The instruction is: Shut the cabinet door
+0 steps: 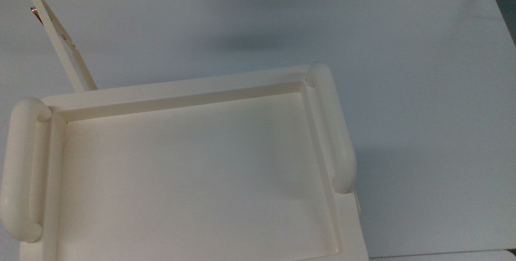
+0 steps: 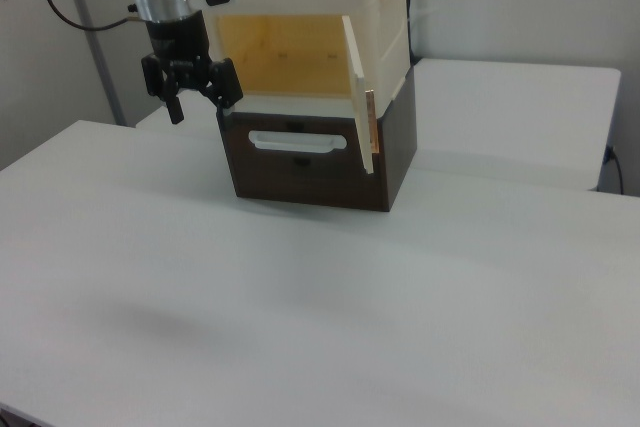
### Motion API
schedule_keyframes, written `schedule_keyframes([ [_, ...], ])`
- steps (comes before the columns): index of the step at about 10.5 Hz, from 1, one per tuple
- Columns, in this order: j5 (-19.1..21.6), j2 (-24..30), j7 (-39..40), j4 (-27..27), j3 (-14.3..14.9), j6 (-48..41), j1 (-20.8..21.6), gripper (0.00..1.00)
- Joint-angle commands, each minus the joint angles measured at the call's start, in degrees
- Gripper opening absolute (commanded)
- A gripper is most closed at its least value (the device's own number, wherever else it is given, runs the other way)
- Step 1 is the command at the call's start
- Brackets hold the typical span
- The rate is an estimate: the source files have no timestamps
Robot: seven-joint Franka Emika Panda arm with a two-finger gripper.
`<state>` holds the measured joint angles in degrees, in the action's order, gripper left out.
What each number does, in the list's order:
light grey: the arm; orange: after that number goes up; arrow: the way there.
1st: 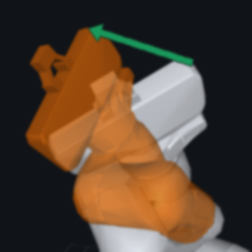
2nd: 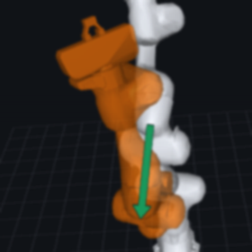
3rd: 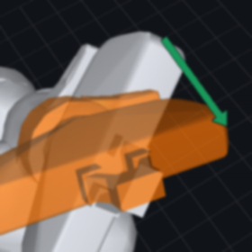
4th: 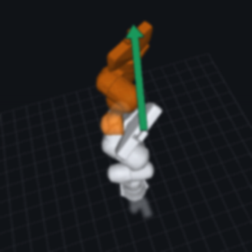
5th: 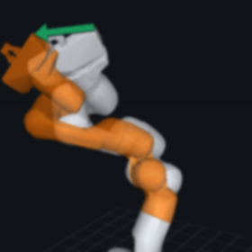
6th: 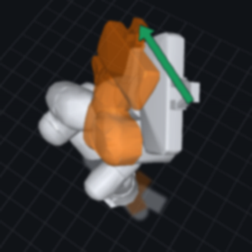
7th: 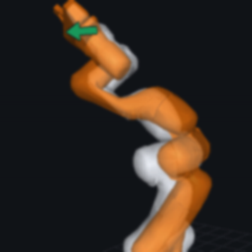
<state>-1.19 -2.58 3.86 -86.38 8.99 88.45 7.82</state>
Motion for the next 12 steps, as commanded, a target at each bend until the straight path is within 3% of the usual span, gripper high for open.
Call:
schedule_keyframes([
  [1,-1.01,1.26,-0.70,0.69,-0.20,-0.91,0.27,1.00],
  [7,-1.10,1.44,1.24,3.50,0.59,-0.91,-0.35,0.96],
  [8,-1.10,1.52,1.50,3.50,0.59,-0.74,-0.44,0.89],
  [10,-1.10,2.22,3.86,3.50,0.51,-0.82,-0.26,0.32],
  [11,-1.10,2.14,3.78,3.50,0.42,-0.39,-0.35,0.10],
  [12,-1.10,1.97,3.52,3.68,0.76,0.14,-0.52,0.01],
])
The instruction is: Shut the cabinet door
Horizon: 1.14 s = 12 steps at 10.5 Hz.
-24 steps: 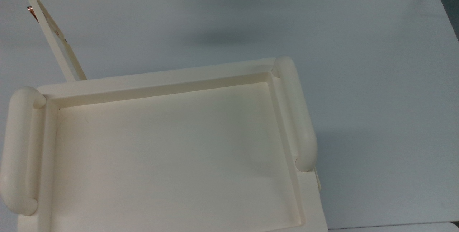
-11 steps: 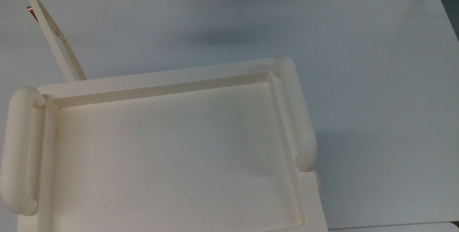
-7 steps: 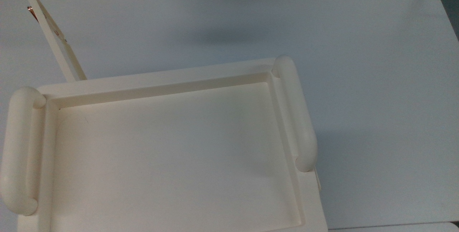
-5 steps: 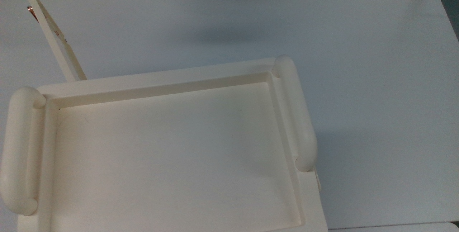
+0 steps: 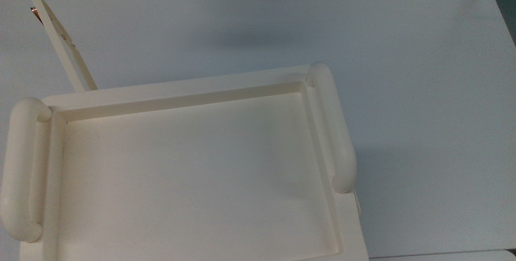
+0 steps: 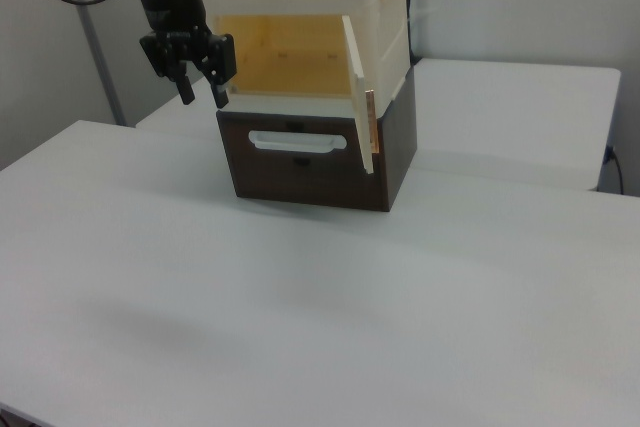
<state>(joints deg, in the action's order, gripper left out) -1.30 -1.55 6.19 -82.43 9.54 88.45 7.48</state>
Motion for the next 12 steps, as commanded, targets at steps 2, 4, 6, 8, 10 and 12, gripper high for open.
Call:
schedule_keyframes([
  [2,-0.81,0.76,0.92,1.82,2.23,4.43,-1.50,0.01],
  [4,-0.63,0.85,1.19,2.01,5.39,10.22,-2.38,0.00],
  [6,-0.37,0.85,0.75,2.09,9.08,16.37,-2.47,0.00],
  [8,0.94,0.59,0.84,2.01,12.86,24.01,-3.60,0.00],
  [10,3.22,-0.03,0.92,1.83,13.84,30.53,-6.67,0.03],
  [12,3.50,-2.39,0.92,1.66,13.84,33.09,-8.70,0.06],
])
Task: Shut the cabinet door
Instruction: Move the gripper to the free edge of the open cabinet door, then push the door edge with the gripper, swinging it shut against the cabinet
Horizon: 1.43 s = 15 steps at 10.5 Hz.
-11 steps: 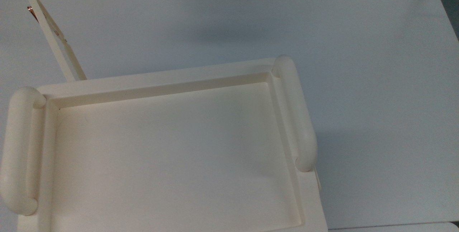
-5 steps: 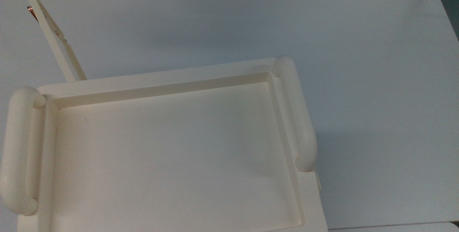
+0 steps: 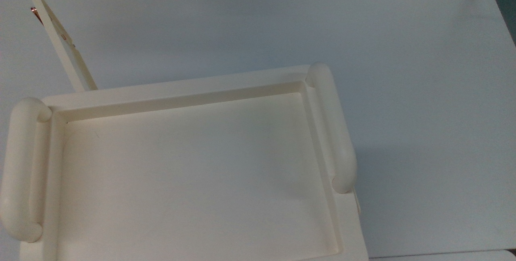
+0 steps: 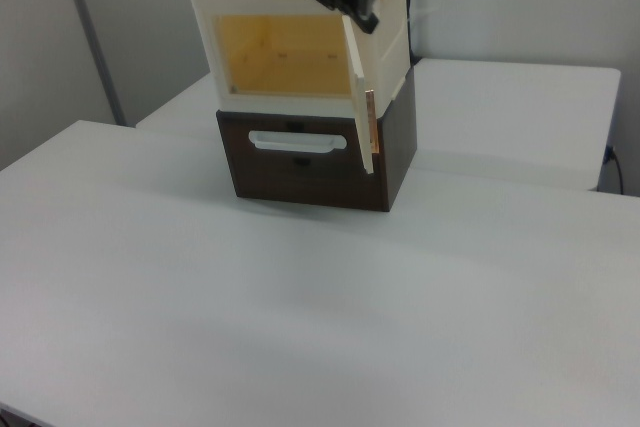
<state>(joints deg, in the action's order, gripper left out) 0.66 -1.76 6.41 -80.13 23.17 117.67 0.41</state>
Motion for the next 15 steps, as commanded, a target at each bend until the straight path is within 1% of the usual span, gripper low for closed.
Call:
schedule_keyframes([
  [1,1.89,-3.06,0.71,-0.73,0.21,5.01,-2.60,0.07],
  [2,2.85,-4.11,0.71,-0.81,0.13,6.24,-3.05,0.13],
  [4,4.00,-5.79,0.71,-0.81,0.13,8.01,-3.05,0.13],
  [9,4.79,-6.59,0.71,-2.48,-1.10,6.61,-2.09,0.14],
  [11,5.32,-6.32,0.97,-2.22,-1.37,-0.04,-1.39,0.14],
  [13,6.72,-5.36,1.41,-2.05,-1.37,-7.06,0.02,0.14],
  [14,7.42,-4.75,3.33,-2.05,-1.37,-11.37,0.72,0.14],
  [15,9.08,-4.30,5.00,-1.96,-1.37,-15.15,1.51,0.14],
])
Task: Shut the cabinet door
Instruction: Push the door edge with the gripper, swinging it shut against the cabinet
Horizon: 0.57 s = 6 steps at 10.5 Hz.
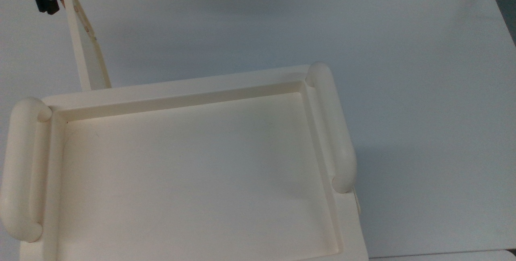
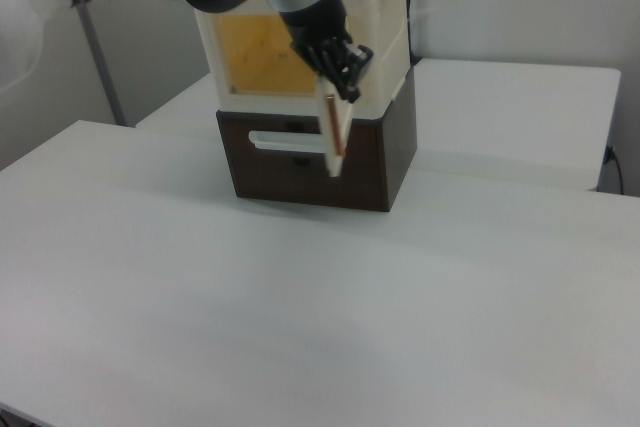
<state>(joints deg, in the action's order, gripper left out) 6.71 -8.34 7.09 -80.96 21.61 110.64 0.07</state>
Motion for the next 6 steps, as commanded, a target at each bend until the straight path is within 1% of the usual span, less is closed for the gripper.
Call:
schedule_keyframes([
  [1,4.79,2.45,4.51,-1.13,0.19,-9.29,2.82,0.15],
  [2,5.15,2.45,4.34,-1.13,0.10,-9.47,3.70,0.21],
  [3,5.33,2.45,4.25,-1.13,0.01,-9.48,4.93,0.21],
  [5,6.73,2.45,4.08,-1.04,-0.16,-9.30,6.34,0.29],
  [6,7.61,2.45,3.99,-0.70,-0.86,-9.30,6.43,0.33],
])
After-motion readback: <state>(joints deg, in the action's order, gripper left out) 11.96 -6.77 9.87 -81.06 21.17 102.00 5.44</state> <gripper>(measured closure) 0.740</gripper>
